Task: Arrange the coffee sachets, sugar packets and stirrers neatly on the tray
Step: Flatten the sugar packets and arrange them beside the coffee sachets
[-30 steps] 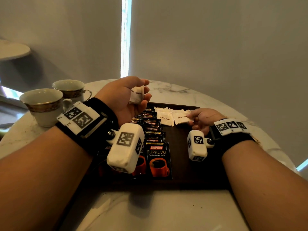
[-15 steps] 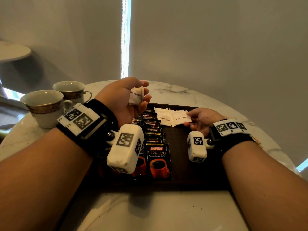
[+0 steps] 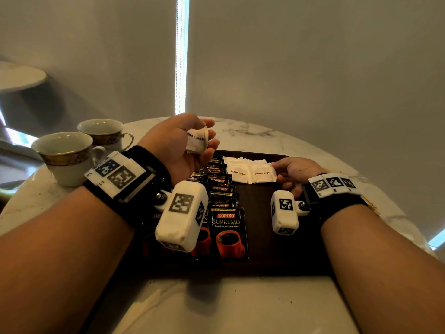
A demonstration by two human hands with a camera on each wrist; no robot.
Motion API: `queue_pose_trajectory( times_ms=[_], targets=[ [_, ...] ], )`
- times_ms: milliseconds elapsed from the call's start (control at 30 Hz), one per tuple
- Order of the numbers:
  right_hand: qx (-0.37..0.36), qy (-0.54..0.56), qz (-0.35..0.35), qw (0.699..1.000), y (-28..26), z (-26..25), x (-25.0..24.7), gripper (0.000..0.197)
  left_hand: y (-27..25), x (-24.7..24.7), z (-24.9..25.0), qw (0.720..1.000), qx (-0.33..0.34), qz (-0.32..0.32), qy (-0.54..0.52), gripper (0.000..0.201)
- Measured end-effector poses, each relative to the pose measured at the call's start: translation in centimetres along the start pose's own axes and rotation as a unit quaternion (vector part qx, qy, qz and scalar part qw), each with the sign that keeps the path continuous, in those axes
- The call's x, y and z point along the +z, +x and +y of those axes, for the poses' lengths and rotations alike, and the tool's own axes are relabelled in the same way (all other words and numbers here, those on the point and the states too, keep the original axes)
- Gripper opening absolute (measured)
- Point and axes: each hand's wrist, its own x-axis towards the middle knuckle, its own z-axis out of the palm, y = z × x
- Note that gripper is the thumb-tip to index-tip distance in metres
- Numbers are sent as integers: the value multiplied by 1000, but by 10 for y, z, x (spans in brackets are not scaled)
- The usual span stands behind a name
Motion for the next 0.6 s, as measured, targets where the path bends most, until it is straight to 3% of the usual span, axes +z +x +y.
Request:
queue_pose_trajectory(
  times_ms=[267,600],
  targets=[
    [-26,61,24,997,4,1,3,16,-1,3,1,999,-7,18,-41,27],
    [-49,115,7,992,-12,-8,4,7,4,3,-1,998,-4,24,60,25]
  ],
)
